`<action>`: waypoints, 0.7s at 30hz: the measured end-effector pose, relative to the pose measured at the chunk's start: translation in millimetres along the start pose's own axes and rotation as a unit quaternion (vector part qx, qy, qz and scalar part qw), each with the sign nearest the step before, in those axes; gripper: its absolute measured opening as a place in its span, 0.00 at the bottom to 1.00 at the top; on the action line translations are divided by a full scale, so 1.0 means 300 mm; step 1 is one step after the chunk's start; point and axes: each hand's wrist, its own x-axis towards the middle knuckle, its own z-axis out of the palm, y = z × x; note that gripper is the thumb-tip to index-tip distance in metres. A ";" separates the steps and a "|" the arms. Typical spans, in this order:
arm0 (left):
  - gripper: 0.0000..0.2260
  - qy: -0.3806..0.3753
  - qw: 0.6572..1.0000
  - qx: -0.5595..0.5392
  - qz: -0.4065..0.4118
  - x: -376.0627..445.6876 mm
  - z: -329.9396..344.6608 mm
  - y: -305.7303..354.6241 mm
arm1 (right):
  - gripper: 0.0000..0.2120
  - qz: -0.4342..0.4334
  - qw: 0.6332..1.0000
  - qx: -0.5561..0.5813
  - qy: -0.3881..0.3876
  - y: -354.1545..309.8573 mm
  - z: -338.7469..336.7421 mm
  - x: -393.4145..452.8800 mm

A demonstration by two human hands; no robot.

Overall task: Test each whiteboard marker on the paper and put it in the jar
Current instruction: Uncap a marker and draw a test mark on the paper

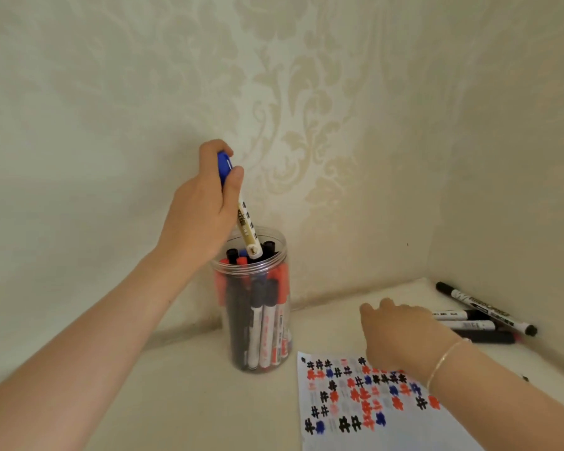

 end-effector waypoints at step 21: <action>0.06 -0.235 0.971 0.020 -0.027 0.018 -0.014 0.021 | 0.09 -0.046 0.999 0.011 0.027 0.020 0.051 0.049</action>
